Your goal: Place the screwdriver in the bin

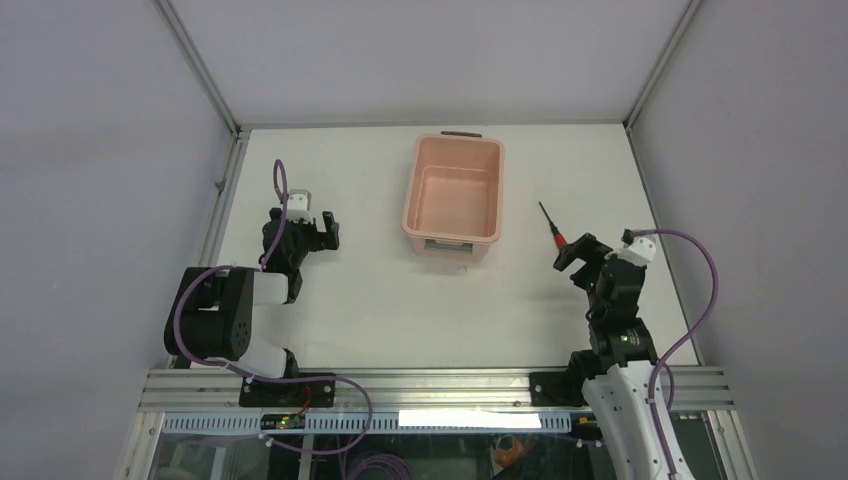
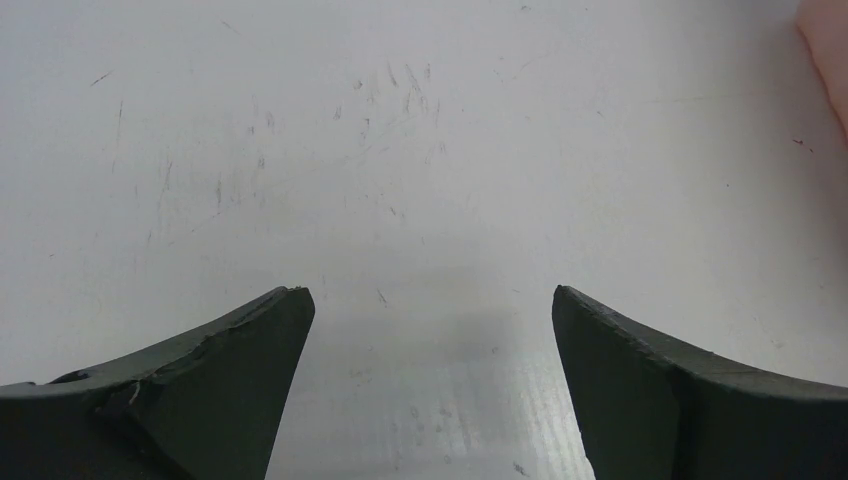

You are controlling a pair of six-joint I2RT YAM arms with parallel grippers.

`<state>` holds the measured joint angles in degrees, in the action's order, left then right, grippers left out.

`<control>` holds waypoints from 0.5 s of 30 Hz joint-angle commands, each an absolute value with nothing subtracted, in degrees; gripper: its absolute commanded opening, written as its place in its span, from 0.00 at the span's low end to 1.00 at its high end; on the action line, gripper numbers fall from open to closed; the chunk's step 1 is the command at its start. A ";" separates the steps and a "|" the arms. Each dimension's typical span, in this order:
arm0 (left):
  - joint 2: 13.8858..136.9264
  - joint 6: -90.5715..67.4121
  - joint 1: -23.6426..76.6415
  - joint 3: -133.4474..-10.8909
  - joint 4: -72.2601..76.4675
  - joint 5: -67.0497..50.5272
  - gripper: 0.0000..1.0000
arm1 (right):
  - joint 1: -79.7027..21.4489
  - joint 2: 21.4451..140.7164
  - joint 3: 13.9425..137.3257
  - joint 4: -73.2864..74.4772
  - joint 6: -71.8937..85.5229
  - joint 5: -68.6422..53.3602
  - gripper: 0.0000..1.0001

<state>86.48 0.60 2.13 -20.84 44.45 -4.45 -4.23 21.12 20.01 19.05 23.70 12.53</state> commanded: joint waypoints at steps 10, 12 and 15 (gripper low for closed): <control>86.31 0.13 1.76 -21.80 46.41 -4.13 0.99 | -4.31 35.81 43.52 18.26 13.58 9.13 0.99; 86.27 0.09 1.75 -21.80 46.41 -4.13 0.99 | -4.30 43.83 53.85 25.26 10.14 9.81 0.99; 86.24 0.14 1.76 -21.80 46.36 -4.13 0.99 | -4.22 58.88 72.76 40.01 6.04 9.94 0.99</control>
<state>86.48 0.60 2.13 -20.84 44.45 -4.45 -4.23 43.99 53.67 26.06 14.17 10.90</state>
